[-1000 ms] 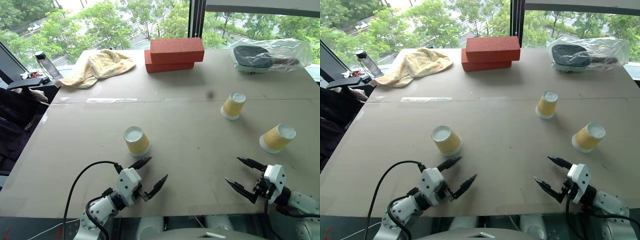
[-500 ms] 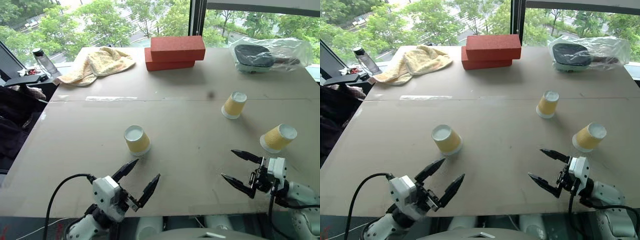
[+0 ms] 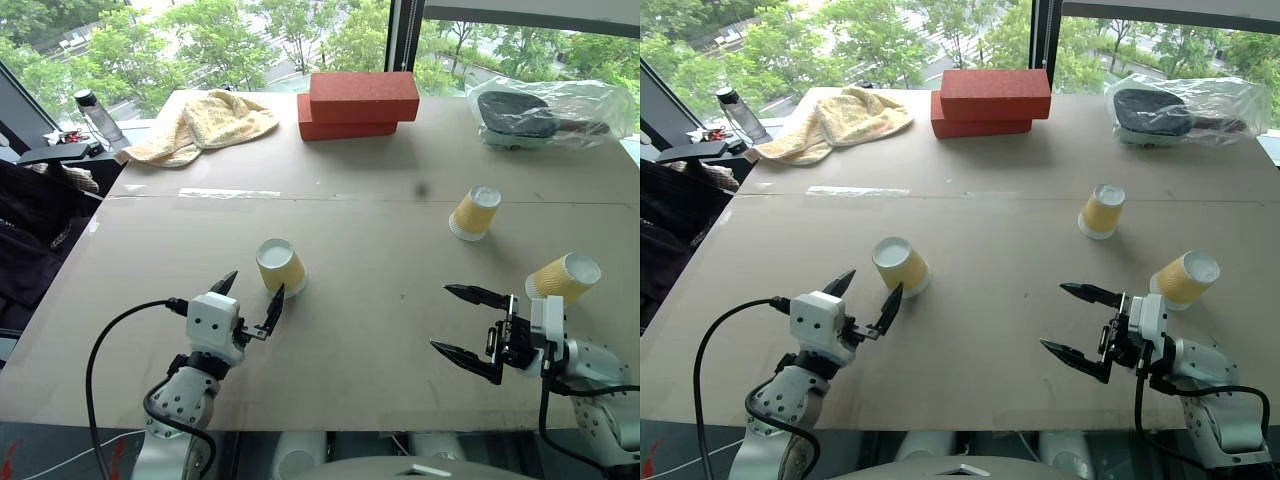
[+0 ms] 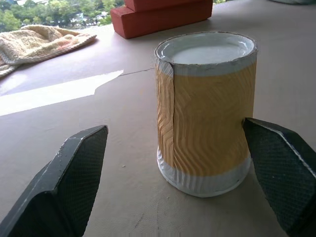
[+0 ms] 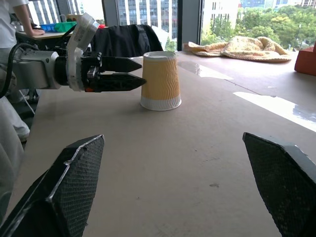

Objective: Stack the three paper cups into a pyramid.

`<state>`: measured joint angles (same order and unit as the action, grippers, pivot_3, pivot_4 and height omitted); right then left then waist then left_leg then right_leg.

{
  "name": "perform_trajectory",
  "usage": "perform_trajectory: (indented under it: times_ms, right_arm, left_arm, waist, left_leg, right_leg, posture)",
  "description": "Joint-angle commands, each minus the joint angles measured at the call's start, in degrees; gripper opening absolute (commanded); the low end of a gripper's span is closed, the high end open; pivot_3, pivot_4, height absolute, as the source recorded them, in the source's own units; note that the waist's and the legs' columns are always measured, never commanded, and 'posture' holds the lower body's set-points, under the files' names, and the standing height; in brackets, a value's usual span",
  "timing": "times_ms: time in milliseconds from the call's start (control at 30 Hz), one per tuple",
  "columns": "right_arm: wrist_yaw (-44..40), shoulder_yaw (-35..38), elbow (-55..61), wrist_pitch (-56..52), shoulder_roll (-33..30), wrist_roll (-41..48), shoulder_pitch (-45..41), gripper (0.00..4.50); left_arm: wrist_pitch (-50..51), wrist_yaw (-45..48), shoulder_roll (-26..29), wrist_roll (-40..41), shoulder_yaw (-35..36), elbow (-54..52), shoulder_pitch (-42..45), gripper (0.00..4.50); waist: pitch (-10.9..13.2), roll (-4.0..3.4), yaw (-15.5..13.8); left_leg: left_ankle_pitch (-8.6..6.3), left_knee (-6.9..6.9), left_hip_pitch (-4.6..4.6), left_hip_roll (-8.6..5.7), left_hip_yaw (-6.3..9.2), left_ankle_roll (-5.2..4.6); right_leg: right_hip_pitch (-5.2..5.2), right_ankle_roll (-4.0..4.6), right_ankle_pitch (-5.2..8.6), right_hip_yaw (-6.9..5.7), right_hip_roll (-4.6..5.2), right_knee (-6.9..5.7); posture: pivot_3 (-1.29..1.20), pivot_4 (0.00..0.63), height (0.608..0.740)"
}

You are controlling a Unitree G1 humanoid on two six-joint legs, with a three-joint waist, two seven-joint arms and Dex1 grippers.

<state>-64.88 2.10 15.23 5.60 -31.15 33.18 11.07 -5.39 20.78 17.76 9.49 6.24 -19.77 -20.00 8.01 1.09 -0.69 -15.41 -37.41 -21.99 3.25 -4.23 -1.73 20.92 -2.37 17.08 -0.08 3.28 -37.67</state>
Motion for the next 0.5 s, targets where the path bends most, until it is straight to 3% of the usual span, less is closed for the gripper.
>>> perform_trajectory:
  times_ms: [33,500]
  right_arm:
    - [-0.6,0.6,2.2,0.9,0.3,0.8,0.7,4.44]
    - [0.3,1.0,2.3,2.3,1.8,0.7,1.5,4.44]
  left_arm:
    - [-1.8,2.6,0.9,1.6,-0.1,0.9,2.3,4.5]
    - [0.2,7.5,0.1,4.7,-2.3,5.7,13.6,4.5]
  waist:
    - [0.0,0.0,-0.1]
    - [0.0,0.0,0.0]
  left_leg:
    - [0.0,0.0,-0.01,0.0,0.01,0.0]
    - [0.01,-0.01,-0.01,-0.07,0.04,0.0]
  right_leg:
    - [0.0,0.0,0.0,-0.02,0.13,-0.01]
    - [-0.02,-0.04,-0.02,-0.21,0.23,-0.05]
  posture:
    - [0.0,0.15,0.73]
    - [0.0,0.15,0.73]
